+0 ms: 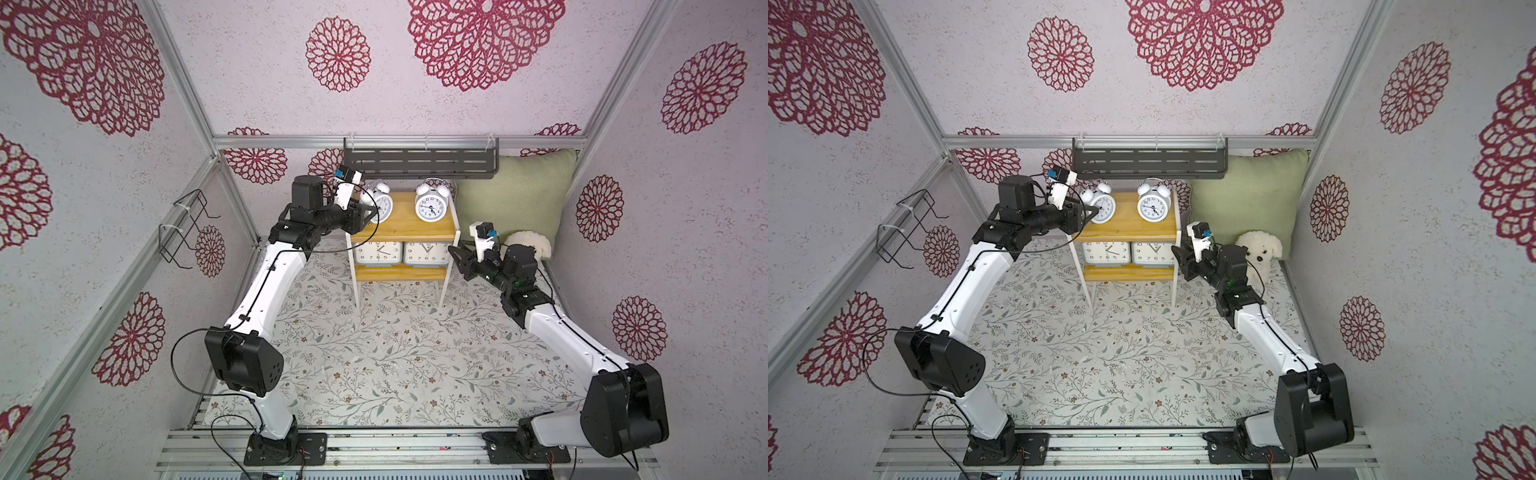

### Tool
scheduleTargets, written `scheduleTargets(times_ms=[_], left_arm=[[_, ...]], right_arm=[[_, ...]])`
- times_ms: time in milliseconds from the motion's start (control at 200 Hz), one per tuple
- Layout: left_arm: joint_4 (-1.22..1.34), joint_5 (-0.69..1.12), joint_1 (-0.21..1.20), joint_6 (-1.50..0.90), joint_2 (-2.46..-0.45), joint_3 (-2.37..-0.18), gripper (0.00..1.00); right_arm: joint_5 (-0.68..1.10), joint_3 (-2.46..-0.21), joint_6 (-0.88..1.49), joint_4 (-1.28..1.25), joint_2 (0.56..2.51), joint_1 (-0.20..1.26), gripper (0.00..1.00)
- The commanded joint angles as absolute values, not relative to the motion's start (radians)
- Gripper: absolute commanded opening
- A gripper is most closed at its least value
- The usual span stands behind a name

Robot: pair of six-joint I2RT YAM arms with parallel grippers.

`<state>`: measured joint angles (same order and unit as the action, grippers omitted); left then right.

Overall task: Place the alarm clocks on the shelf by style
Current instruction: Place the alarm on the shelf.

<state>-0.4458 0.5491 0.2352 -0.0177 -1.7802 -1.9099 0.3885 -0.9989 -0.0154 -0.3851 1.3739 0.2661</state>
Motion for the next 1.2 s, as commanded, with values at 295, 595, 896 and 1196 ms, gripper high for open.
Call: scheduleTargets(times_ms=[295,595,896,1196], left_arm=[[-0.385,0.586,0.229,0.006,-1.797,-1.934,0.40],[-0.375,0.577,0.222,-0.013,-1.804,-1.928,0.48],[-0.366,0.551,0.222,-0.017,-1.806,-1.918,0.72],[-0.363,0.521,0.222,0.008,-1.790,-1.900,0.82]], right_arm=[[0.413,-1.049,-0.009,-0.410,1.382,0.262,0.41],[0.410,-1.045,-0.008,-0.407,1.381,0.262,0.41],[0.408,-1.045,-0.010,-0.401,1.379,0.262,0.41],[0.409,-1.042,-0.009,-0.398,1.379,0.262,0.41]])
